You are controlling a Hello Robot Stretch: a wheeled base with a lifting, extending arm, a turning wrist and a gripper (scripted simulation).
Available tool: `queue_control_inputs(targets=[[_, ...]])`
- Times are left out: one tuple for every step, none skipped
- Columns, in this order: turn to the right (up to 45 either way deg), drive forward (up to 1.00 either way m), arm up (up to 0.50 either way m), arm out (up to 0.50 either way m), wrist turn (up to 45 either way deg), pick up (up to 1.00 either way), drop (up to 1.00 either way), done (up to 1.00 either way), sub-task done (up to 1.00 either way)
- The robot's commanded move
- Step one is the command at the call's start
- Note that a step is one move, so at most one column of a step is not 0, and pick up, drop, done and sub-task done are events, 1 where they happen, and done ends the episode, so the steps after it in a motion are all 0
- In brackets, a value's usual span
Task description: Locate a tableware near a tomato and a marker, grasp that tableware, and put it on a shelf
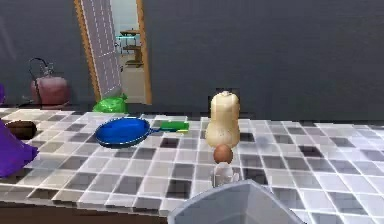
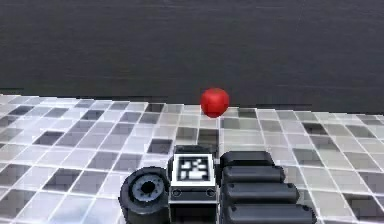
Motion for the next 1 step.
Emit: queue_control_inputs(targets=[[-45.0,0.0,0.0,0.0,0.0,0.0,0.0,0.0,0.0]])
